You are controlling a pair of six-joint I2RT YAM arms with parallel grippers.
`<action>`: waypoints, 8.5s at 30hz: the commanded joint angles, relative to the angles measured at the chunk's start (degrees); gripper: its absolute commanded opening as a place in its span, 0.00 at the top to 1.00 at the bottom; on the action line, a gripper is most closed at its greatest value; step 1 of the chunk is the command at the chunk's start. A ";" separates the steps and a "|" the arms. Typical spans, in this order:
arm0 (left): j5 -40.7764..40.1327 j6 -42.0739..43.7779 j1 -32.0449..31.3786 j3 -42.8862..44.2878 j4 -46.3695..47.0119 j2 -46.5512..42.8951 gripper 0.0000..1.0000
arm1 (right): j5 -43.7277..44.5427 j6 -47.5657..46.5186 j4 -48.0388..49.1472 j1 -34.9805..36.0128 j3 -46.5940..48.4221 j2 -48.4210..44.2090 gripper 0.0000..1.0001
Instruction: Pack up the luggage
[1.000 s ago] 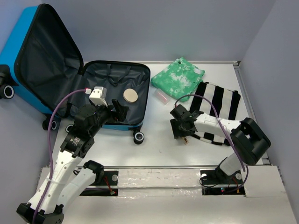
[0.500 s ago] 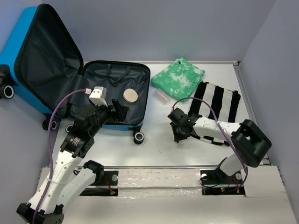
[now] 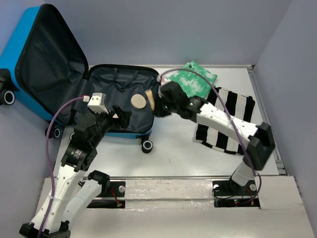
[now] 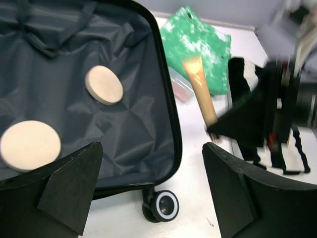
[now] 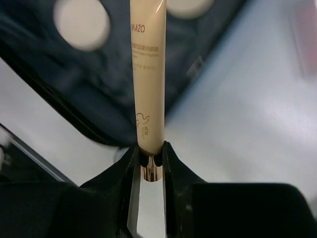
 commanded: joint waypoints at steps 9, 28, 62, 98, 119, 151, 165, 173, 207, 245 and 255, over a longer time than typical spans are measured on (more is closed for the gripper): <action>0.38 0.14 2.27 -0.52 3.21 -3.74 0.06 | -9.43 -8.74 6.68 -12.45 13.80 12.08 0.38; -0.06 0.66 2.35 -0.17 3.04 -1.54 0.06 | -5.40 -23.17 -4.65 -19.51 28.35 34.04 0.35; 3.28 -0.92 4.11 -1.05 3.83 -1.45 0.01 | -17.36 -5.25 5.09 -11.15 31.07 16.86 0.18; -7.00 -11.55 -39.39 44.38 10.86 88.10 0.05 | -2.50 -3.30 6.60 -23.81 -18.23 -46.72 0.46; -19.48 -15.59 -35.09 4.85 18.15 61.23 0.94 | 18.06 3.37 6.95 -27.84 -26.75 -31.00 0.13; -15.61 -12.87 -33.42 -5.80 29.58 51.46 0.94 | -0.21 8.22 13.02 -48.42 -30.45 4.25 0.93; -8.23 -12.08 -28.24 3.42 22.30 29.95 0.94 | -5.13 3.99 8.89 -39.56 -21.70 -30.56 0.93; -8.49 -9.80 -8.15 13.18 7.81 19.40 0.94 | -9.08 3.55 13.36 -24.10 5.90 -9.34 0.93; 2.59 -9.35 22.75 11.25 2.16 12.61 0.01 | -4.37 -9.10 8.36 -22.31 35.60 23.76 0.47; -11.30 -18.75 -30.78 16.43 21.92 46.35 0.01 | -8.39 20.34 42.46 -46.93 -34.56 3.57 0.93; -17.61 -30.62 -32.63 18.64 32.39 65.08 0.01 | -10.31 26.40 42.46 -46.93 -59.87 -26.31 0.92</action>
